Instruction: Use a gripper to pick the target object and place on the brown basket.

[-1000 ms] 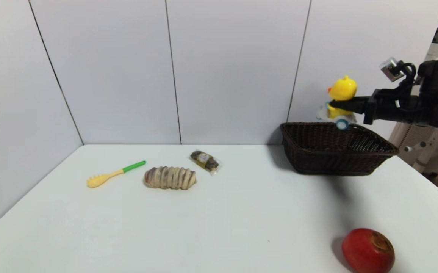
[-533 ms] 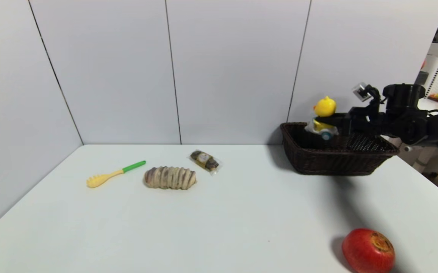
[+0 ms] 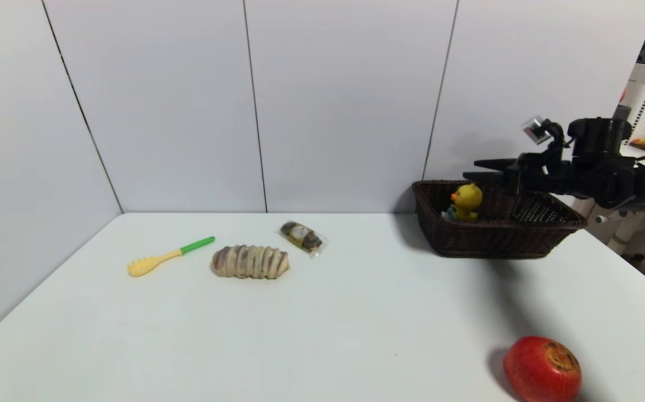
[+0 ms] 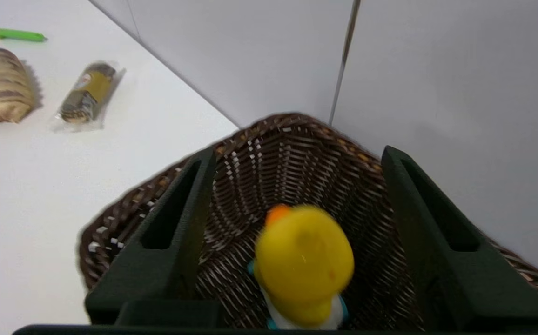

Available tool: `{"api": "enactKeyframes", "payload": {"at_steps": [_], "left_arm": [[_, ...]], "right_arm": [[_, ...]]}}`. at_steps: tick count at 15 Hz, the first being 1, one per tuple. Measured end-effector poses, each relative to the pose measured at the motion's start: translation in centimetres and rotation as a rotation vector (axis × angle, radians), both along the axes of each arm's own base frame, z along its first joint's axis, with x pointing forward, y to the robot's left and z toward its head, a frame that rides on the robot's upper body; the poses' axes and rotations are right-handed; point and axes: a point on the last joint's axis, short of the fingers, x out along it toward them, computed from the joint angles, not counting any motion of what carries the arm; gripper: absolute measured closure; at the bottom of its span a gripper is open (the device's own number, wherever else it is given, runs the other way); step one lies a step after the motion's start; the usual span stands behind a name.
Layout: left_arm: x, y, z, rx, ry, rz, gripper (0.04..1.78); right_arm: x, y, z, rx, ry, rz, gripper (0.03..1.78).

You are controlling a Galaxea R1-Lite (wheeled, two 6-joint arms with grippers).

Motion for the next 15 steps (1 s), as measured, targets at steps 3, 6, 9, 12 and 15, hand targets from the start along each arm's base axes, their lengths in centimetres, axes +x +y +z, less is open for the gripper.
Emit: {"api": "enactKeyframes", "payload": {"at_steps": [3,6,9,12,15], "left_arm": [[0.0,0.0,0.0,0.000,0.000,0.000,0.13],[0.0,0.0,0.0,0.000,0.000,0.000,0.13],[0.0,0.0,0.0,0.000,0.000,0.000,0.13],[0.0,0.0,0.0,0.000,0.000,0.000,0.13],[0.0,0.0,0.0,0.000,0.000,0.000,0.13]], "right_arm": [[-2.5,0.2,4.5,0.010,-0.024,-0.009,0.41],[-7.5,0.9,10.3,0.025,-0.041,-0.019,0.32],[-15.5,2.4,15.4,0.062,-0.031,-0.037,0.25],[-24.0,4.5,16.3,0.066,-0.011,-0.146,0.20],[-30.8,6.0,12.4,-0.050,0.013,-0.404,0.17]]}}
